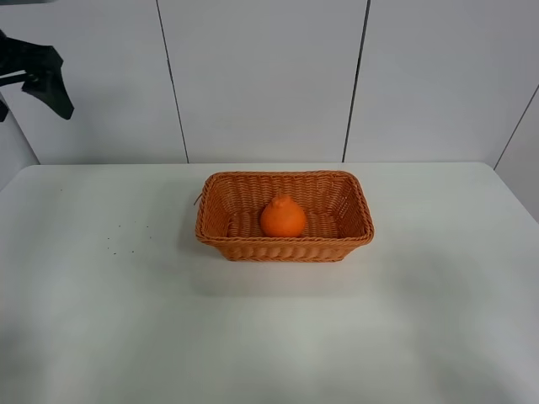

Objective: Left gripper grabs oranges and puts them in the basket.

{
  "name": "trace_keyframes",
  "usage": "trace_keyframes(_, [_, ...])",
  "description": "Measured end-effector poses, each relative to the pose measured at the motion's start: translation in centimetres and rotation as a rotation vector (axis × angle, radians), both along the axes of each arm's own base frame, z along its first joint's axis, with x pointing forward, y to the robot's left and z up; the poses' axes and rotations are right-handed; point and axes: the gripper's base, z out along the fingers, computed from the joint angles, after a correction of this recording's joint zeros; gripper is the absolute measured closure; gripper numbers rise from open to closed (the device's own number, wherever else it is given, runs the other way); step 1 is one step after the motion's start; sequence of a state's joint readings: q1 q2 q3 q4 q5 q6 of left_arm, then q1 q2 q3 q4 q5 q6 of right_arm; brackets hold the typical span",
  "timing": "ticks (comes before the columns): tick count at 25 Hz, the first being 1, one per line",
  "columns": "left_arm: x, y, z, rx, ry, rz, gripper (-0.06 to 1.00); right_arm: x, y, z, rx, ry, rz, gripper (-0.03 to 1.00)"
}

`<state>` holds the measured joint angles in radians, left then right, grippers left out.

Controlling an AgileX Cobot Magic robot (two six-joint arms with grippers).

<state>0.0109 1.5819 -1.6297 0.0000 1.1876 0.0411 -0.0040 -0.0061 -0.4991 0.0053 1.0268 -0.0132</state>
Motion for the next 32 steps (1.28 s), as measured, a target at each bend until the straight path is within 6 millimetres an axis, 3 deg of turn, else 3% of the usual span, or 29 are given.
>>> trace_keyframes(2, [-2.9, 0.0, 0.3, 0.0, -0.002, 0.0, 0.02, 0.0, 0.0, 0.0, 0.0, 0.0, 0.0, 0.27])
trace_keyframes(8, [-11.9, -0.1, -1.3, 0.005, 0.021, 0.001, 0.02, 0.0, 0.0, 0.0, 0.0, 0.0, 0.0, 0.27])
trace_keyframes(18, [-25.3, -0.2, -8.3, -0.003, -0.029, 0.024, 0.02, 0.0, 0.0, 0.0, 0.0, 0.0, 0.0, 0.27])
trace_keyframes(24, [-29.6, -0.3, -10.2, -0.015, -0.275, 0.045, 0.02, 0.0, 0.0, 0.0, 0.0, 0.0, 0.0, 0.27])
trace_keyframes(32, [-31.8, -0.3, -11.1, -0.017, -0.467, 0.044, 0.04, 0.0, 0.0, 0.0, 0.0, 0.0, 0.0, 0.27])
